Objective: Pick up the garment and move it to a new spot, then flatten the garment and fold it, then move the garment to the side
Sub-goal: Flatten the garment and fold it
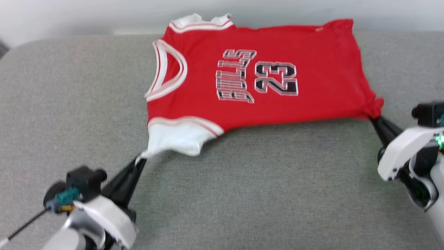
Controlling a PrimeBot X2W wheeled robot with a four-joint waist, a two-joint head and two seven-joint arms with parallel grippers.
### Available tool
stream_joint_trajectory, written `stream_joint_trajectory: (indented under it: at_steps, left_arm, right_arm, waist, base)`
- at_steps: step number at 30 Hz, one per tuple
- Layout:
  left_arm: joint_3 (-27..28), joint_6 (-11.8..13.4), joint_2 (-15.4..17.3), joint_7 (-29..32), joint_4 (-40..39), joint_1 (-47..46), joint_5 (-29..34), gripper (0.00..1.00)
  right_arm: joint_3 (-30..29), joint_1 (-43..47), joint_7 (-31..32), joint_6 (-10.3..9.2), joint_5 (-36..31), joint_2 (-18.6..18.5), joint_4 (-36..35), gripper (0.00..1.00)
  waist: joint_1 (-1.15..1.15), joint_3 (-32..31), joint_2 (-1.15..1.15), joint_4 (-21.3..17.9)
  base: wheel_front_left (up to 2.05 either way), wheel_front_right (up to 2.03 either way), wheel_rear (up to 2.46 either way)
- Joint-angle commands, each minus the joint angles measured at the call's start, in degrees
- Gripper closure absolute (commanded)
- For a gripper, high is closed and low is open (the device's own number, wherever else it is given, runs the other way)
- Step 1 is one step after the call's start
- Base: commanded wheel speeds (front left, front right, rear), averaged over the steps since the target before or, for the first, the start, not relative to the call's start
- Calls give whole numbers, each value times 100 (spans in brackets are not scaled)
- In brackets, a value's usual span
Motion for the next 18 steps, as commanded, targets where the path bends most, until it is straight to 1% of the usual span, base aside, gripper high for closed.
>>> stream_joint_trajectory:
  at_steps: [1, 4, 7, 10, 13, 18]
  left_arm:
    - [-3, 48, 29, 18, -58, 178, -53, 100]
    - [1, 183, -45, 6, -245, 812, -314, 100]
    - [-5, 330, -19, -54, -475, 1377, -436, 100]
    - [-11, 441, -18, -123, -693, 1840, -521, 100]
    - [-40, 483, -2, -156, -862, 2218, -630, 100]
    - [-38, 626, 62, -167, -1112, 2755, -745, 100]
  right_arm:
    - [-26, 199, 36, -8, 70, -64, -44, 100]
    - [-40, 652, 88, -8, 72, -87, -142, 100]
    - [-132, 1088, 182, -8, 194, -18, -281, 100]
    - [-308, 1544, 297, -8, 291, 7, -451, 100]
    - [-458, 2010, 432, -8, 388, 64, -697, 100]
    - [-814, 2728, 609, -8, 382, 127, -1190, 100]
  waist:
    - [2, -214, 0, -63]
    - [2, -525, 0, -137]
    - [2, -734, 0, -234]
    - [2, -826, 0, -279]
    - [2, -906, 0, -309]
    - [2, -1000, 0, -381]
  base:
    - [0, 0, 0]
    - [0, 0, 0]
    - [0, 0, 0]
    - [0, 0, 0]
    - [0, 0, 0]
    - [0, 0, 0]
